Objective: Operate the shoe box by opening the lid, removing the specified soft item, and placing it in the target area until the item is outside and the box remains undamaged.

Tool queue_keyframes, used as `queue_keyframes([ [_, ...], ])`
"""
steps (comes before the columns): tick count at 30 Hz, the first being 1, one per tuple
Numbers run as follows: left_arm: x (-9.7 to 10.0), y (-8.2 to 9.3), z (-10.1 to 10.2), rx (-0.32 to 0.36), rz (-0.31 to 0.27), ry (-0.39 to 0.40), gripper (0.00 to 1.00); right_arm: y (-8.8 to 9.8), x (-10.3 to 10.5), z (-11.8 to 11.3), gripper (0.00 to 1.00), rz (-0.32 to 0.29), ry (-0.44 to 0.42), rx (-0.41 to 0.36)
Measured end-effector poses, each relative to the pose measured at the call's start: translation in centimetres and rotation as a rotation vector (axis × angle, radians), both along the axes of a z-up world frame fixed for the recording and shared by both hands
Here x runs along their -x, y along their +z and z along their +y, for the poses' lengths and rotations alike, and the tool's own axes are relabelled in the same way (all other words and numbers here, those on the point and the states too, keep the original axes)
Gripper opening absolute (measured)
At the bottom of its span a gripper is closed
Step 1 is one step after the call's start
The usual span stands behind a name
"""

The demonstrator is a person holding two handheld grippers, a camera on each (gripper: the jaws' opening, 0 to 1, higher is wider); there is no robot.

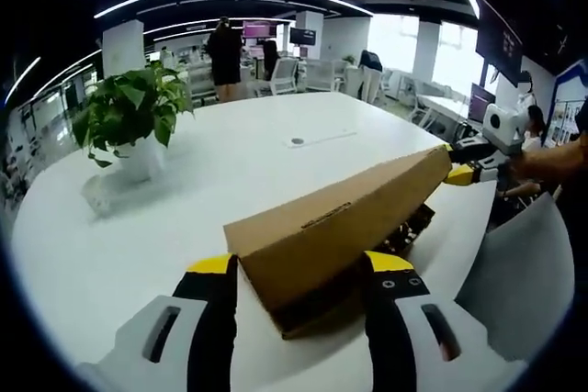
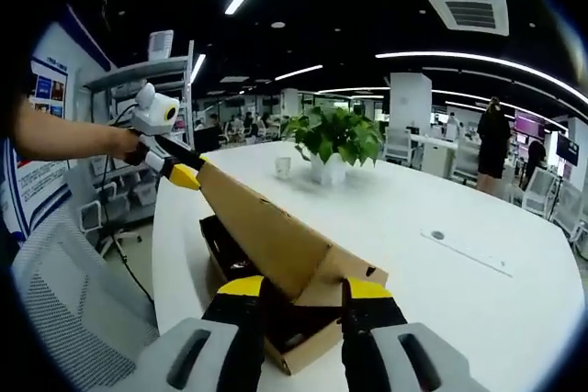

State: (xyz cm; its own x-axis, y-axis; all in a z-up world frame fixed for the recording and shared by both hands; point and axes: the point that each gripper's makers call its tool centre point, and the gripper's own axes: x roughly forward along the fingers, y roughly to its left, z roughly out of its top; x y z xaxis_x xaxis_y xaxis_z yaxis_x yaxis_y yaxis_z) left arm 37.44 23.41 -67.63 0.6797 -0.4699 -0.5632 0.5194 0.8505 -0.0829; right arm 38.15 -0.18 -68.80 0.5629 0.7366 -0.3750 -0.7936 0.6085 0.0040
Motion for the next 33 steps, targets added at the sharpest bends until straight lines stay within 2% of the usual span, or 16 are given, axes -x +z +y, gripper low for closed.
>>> queue_keyframes([
  [2,-0.1,0.1,-0.1,-0.018,-0.007,-0.014,0.57,0.3,-0.2,0.0,0.25,-0.004,-0.004,-0.004],
  [6,-0.4,0.7,-0.2,-0.01,-0.01,-0.015,0.59,0.8,-0.7,-0.1,0.23,-0.007,-0.014,-0.011],
  [14,-1.3,1.0,0.5,-0.04,-0.027,-0.007,0.5,1.2,-1.5,-0.3,0.19,-0.022,-0.03,-0.011],
  [27,-2.1,1.6,0.7,-0.052,-0.062,0.003,0.45,2.0,-2.9,-0.5,0.13,-0.048,-0.069,-0.016],
  [33,-2.7,1.7,1.0,-0.087,-0.085,0.013,0.41,2.4,-3.5,-0.7,0.1,-0.048,-0.095,-0.022],
])
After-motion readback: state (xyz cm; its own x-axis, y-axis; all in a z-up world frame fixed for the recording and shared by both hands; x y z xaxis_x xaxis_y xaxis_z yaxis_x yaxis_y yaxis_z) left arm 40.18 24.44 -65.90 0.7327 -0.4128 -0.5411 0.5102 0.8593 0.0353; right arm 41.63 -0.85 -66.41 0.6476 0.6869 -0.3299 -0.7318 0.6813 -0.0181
